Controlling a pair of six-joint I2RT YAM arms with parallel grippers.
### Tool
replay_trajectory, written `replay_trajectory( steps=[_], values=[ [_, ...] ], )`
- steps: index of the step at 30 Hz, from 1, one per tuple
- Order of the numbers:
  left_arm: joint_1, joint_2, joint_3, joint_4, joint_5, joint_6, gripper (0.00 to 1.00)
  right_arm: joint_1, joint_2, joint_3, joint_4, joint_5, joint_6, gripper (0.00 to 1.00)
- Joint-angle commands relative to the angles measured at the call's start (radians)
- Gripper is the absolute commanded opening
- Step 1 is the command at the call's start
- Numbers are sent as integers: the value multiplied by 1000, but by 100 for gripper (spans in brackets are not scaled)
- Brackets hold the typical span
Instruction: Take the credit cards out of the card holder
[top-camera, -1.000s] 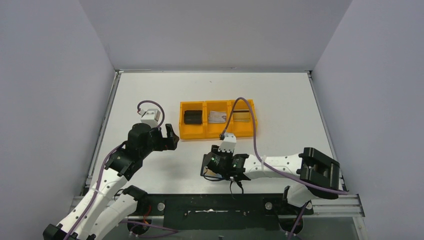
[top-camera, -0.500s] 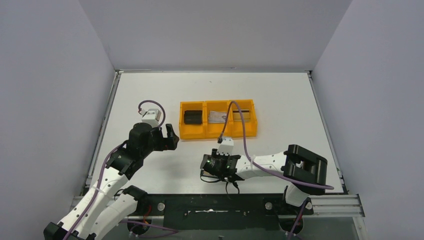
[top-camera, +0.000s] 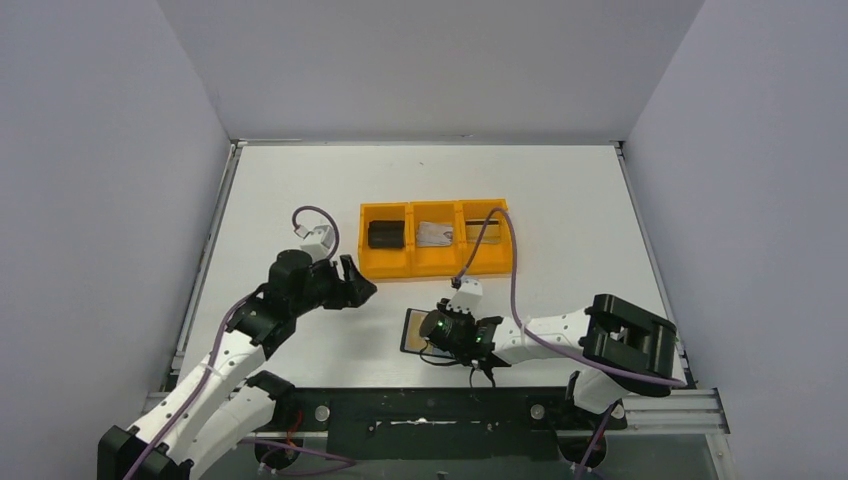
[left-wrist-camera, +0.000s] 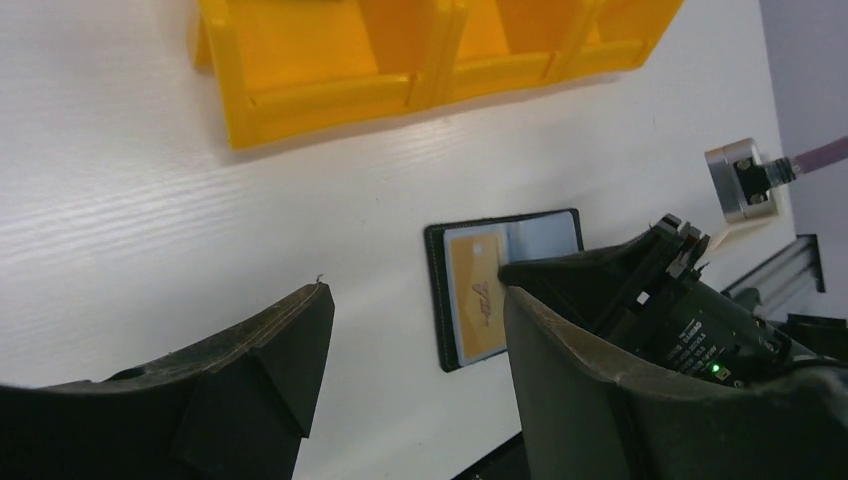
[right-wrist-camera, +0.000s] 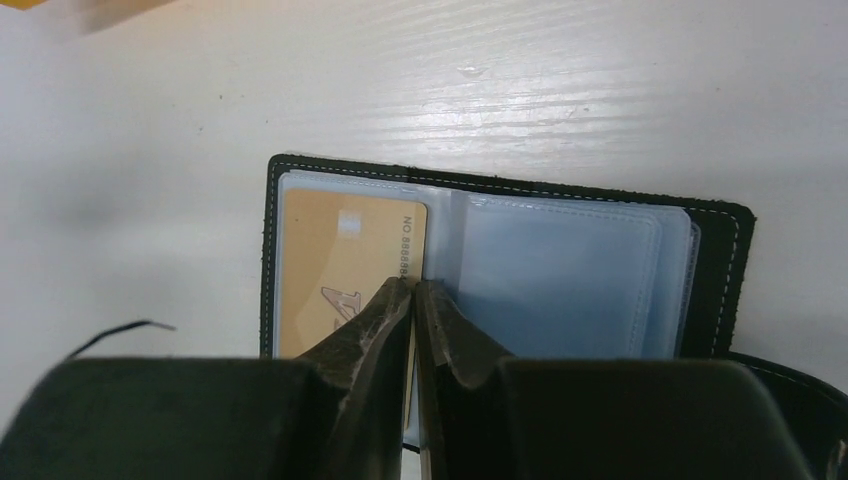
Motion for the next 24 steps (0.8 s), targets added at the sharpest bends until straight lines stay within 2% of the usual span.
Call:
replay_trajectory(
  steps=[1, 5, 9, 14, 21, 24],
  values=[
    [-41, 67, -70, 219, 186, -141, 62, -32, -6, -94, 181, -96, 17, 8],
    [-165, 161, -70, 271, 117, -152, 62, -70, -15, -200, 360, -171, 25, 6],
    [-270, 265, -63, 314, 60, -170, 61, -90, -20, -260, 440, -194, 51, 6],
    [-304, 380, -84, 396, 51, -208, 45, -107, -26, -302, 487, -219, 73, 6],
    [-341, 489, -67, 419, 13, -201, 36, -117, -43, -358, 567, -234, 89, 9],
    [-349, 530, -66, 430, 18, -197, 29, -126, -51, -386, 622, -256, 86, 11]
  ],
)
